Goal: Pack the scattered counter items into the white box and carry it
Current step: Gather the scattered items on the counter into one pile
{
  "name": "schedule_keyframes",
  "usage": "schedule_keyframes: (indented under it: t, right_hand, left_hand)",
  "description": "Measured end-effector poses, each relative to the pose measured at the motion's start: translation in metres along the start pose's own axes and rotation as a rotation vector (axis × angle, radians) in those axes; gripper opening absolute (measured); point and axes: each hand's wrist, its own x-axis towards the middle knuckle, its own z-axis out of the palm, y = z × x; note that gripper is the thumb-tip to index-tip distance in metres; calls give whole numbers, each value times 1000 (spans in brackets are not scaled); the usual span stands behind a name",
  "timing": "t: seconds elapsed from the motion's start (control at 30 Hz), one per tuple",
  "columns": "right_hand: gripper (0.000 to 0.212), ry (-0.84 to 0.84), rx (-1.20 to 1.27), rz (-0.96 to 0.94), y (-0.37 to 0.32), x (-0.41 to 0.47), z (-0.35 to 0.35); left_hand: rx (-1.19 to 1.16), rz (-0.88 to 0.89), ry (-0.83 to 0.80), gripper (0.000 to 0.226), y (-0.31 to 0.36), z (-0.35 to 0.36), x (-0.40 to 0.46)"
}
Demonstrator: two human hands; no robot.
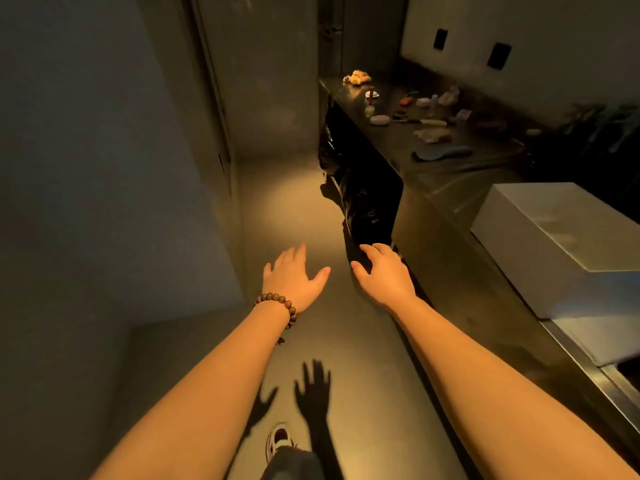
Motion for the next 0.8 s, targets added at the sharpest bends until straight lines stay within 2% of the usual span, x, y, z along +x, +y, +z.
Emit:
schedule_keyframes:
  t: [0.27, 0.53, 0.8]
  right_hand:
    - [55, -52, -9, 29, -14, 121, 32]
    - [51, 36, 4, 113, -40, 288, 49]
    - [47, 56, 18, 174, -42, 405, 68]
  left_hand:
    - [20, -21, -13, 79, -43, 7, 129]
    - [16, -8, -60, 78, -82, -2, 299]
    - [29, 25, -64, 77, -101, -2, 432]
